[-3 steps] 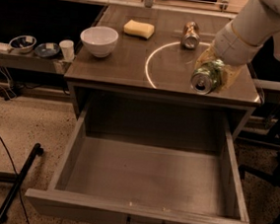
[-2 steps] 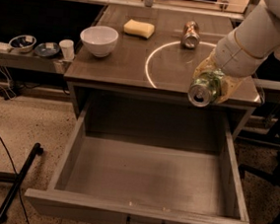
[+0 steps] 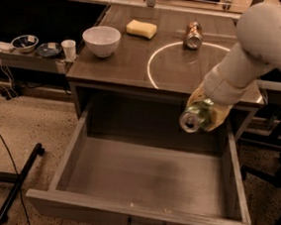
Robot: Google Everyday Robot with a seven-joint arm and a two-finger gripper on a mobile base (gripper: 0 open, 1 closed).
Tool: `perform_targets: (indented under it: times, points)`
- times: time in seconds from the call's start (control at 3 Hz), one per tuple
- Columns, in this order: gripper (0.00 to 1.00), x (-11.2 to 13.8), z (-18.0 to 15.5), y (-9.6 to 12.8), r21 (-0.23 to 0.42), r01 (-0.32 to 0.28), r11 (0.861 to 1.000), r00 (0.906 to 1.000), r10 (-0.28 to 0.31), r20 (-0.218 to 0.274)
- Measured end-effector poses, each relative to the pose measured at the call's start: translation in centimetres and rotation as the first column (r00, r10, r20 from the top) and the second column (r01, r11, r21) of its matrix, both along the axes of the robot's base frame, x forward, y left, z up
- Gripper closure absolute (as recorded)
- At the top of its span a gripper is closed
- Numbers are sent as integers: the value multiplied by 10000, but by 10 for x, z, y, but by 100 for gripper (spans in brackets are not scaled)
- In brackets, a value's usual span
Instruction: Place green can into top drawer
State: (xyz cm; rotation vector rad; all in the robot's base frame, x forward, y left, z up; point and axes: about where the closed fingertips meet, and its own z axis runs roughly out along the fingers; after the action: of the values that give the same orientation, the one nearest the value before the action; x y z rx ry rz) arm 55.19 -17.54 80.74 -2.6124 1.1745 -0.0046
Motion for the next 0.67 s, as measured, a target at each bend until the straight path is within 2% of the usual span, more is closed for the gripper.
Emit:
perform_targets:
  times: [0.33, 0.67]
  points:
    - [100, -34, -86, 5, -866, 1648, 9825, 9781, -1741, -1142]
    - [100, -67, -147, 4, -1824, 2634, 9473, 9338, -2979, -1981]
